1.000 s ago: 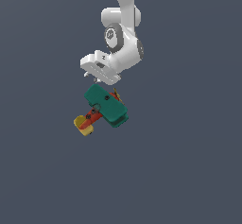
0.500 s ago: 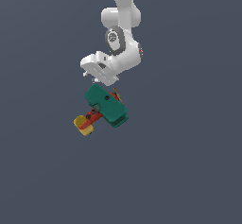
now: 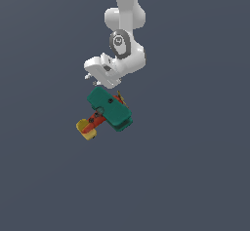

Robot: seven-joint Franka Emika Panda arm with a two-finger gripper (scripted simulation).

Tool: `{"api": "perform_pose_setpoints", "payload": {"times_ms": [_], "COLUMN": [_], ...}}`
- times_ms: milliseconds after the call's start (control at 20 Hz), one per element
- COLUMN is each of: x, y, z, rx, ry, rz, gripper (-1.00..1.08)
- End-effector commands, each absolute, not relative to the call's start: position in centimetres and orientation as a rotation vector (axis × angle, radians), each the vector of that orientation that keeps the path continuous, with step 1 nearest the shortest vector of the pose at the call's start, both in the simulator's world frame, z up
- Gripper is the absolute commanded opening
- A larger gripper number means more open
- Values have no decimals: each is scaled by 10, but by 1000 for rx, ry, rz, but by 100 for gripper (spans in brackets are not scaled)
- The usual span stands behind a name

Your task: Pick up the object and move it to a goal position.

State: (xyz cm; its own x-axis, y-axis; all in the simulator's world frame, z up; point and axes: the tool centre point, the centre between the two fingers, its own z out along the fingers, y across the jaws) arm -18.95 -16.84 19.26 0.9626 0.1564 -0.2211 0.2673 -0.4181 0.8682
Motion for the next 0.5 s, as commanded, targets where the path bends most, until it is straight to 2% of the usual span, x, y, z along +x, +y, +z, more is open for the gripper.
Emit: {"api": "perform_pose_setpoints", "payload": {"times_ms": [0,450], "x": [-190,-190], "y": [-170,-172], "z": [192,189], "rx": [1988,1923], "ry": [319,375], "rz": [-109,-51], "gripper": [28,28]}}
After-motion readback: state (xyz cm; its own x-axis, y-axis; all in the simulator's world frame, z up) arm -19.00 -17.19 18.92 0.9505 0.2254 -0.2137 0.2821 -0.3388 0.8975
